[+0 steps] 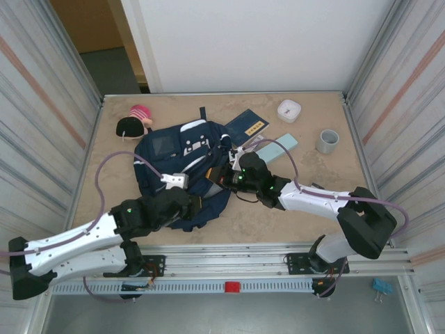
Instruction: Pack the student bag
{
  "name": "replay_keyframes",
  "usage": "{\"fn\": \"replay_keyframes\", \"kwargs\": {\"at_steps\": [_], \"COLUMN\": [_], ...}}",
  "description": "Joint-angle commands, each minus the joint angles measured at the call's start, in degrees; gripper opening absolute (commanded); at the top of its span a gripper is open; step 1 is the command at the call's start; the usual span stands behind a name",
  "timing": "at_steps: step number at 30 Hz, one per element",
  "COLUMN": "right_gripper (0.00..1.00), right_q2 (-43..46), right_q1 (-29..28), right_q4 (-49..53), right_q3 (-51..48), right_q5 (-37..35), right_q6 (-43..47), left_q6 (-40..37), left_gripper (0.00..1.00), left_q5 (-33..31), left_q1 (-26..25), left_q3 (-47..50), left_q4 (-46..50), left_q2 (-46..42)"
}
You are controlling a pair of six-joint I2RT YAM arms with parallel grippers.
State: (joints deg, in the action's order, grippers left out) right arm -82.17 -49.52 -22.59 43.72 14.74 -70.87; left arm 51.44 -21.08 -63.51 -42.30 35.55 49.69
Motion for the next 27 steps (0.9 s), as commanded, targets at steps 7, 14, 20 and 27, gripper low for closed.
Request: {"fn": "replay_keyframes", "kwargs": {"at_steps": [7, 14, 20, 27], "right_gripper": [0.03, 0.03, 0.03, 0.03], "right_q2": [4.69, 4.72, 5.05, 5.38], "right_q1": [-0.42, -0.40, -0.41, -1.50], "right_q4": [-2.46, -2.28, -1.75, -1.68], "right_q3": [2.80, 3.03, 3.04, 3.80], "right_q5": [-1.55, -1.82, -2.10, -2.34], "right_q6": [2.78, 3.05, 3.27, 3.26], "left_q6": [9.16, 12.30, 14.17, 15.18], "left_gripper": [0.38, 0.37, 0.38, 0.37], "left_q5": [0.79, -0.21, -1.45, -6.68], "left_q1": [-1.70, -6.30, -7.42, -7.42], "left_q3": [0.55, -0.84, -0.45, 0.03], "left_q4": [-1.54, 0.92, 2.64, 0.43], "left_q2": [6.00, 7.51, 6.86, 8.52]}}
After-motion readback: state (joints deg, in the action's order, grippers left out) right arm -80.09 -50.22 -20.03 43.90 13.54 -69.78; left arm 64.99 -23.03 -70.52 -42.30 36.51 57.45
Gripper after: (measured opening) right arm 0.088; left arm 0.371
